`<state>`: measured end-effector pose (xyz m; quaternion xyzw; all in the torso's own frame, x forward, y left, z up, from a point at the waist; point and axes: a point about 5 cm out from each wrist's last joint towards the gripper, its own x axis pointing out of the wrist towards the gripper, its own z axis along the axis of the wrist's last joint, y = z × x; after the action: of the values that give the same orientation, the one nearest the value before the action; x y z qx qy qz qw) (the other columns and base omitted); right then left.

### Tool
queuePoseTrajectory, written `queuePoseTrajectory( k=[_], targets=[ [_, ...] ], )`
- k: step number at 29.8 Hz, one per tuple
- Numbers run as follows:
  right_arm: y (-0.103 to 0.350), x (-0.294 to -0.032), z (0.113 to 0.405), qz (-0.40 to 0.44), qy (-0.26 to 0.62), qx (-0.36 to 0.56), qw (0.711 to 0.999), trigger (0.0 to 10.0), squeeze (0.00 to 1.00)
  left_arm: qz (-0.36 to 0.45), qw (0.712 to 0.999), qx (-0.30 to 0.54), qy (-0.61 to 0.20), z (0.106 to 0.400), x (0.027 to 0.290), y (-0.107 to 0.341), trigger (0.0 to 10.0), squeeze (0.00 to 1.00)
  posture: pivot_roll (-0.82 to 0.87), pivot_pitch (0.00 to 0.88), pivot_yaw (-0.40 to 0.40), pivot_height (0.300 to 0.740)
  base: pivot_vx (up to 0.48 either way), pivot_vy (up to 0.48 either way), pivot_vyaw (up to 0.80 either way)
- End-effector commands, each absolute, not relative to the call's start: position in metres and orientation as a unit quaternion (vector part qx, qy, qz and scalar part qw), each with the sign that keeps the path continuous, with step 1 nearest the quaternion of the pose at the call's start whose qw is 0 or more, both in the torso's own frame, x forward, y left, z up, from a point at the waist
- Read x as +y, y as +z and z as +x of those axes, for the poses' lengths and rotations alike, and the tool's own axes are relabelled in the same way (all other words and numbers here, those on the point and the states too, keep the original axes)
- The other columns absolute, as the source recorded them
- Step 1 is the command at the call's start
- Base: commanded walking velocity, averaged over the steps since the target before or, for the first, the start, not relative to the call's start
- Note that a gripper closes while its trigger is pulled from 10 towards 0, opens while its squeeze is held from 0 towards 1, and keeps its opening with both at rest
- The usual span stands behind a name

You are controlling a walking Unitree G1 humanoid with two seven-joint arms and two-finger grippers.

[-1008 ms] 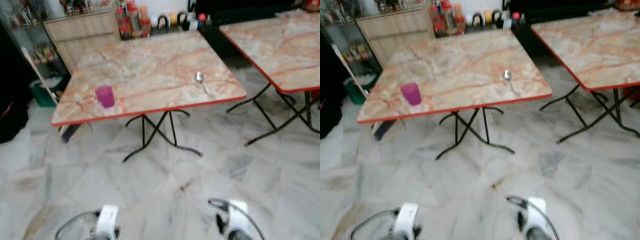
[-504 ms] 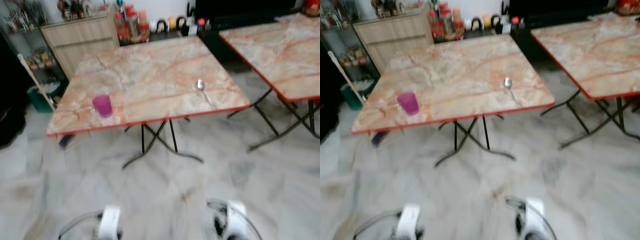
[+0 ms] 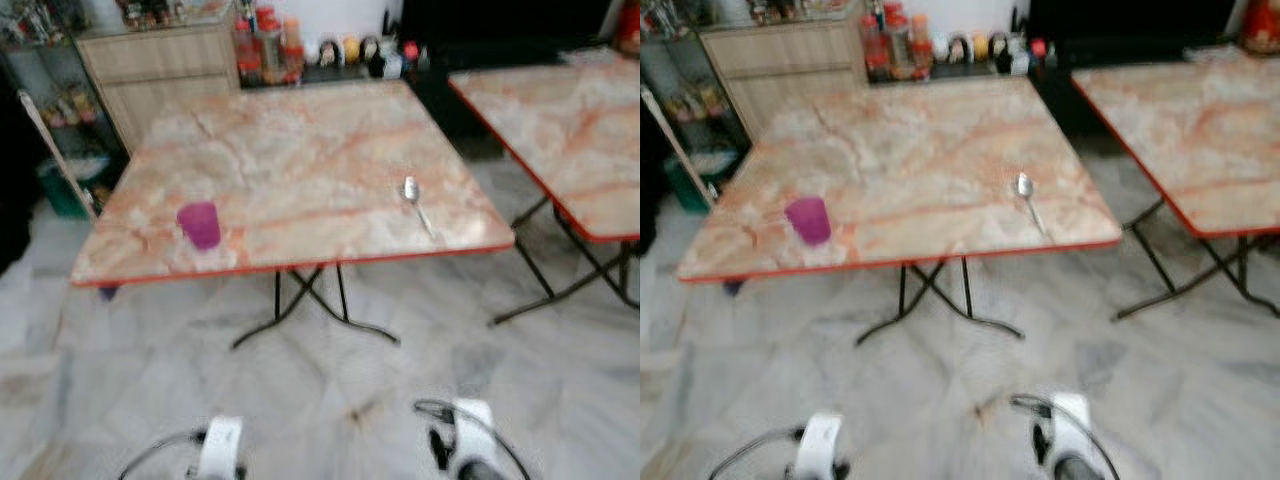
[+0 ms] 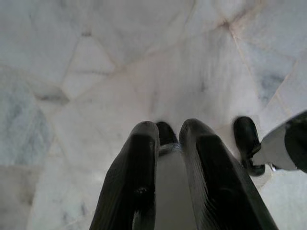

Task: Setting the table

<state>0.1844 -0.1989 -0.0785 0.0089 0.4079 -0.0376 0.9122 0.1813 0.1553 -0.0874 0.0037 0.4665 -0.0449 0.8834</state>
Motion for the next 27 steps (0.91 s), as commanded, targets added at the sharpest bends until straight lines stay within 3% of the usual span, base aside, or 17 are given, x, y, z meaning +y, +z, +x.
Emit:
queuePoseTrajectory(
  k=[1,6,12,27],
  targets=[
    [-0.077,-0.206,0.185,0.003,-0.044,0.404,0.914,10.0,0.0,0.0,0.883,0.466,-0.05,0.183,0.15,-0.087,10.0,0.0,-0.26,0.0,0.04,0.74,0.277,0.0,0.0],
    [-0.078,-0.205,0.183,0.018,-0.058,0.407,0.911,10.0,0.0,0.008,0.882,0.468,-0.056,0.182,0.153,-0.087,10.0,0.0,-0.28,0.0,0.07,0.74,0.274,0.0,0.0],
    [-0.082,-0.2,0.176,0.025,-0.057,0.413,0.908,10.0,0.0,0.02,0.882,0.468,-0.061,0.184,0.158,-0.086,10.0,0.0,-0.29,0.0,0.089,0.74,0.275,0.0,-0.7],
    [-0.083,-0.199,0.174,0.031,-0.067,0.409,0.909,10.0,0.0,0.032,0.88,0.469,-0.073,0.185,0.16,-0.086,10.0,0.0,-0.3,0.0,0.107,0.74,0.275,0.0,0.0]
  ],
)
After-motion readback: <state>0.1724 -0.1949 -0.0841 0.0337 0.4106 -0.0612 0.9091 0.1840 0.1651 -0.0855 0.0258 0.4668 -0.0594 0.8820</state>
